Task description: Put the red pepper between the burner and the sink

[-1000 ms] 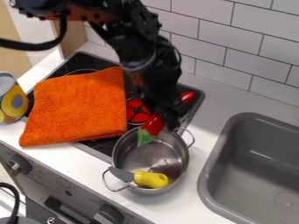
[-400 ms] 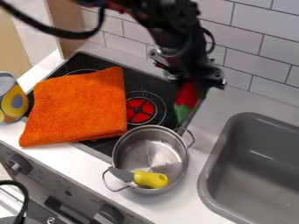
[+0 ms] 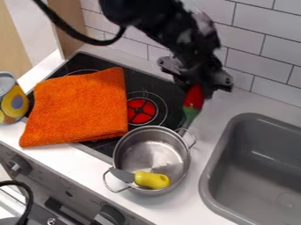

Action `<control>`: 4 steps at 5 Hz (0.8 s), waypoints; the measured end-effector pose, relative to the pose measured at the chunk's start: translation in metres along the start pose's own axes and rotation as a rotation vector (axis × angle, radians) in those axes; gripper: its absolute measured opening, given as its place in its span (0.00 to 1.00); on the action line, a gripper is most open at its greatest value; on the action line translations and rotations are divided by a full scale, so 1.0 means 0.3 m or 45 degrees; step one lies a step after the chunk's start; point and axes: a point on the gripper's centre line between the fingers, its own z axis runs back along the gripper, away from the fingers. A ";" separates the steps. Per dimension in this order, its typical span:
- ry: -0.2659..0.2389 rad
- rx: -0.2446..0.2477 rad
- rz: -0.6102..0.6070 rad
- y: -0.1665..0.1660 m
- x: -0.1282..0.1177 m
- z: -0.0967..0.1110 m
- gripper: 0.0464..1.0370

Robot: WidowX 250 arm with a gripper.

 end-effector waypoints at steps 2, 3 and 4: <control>0.029 0.057 0.056 -0.007 -0.036 -0.036 0.41; 0.055 0.075 0.105 -0.009 -0.054 -0.046 0.41; 0.131 0.062 0.138 -0.020 -0.067 -0.050 0.41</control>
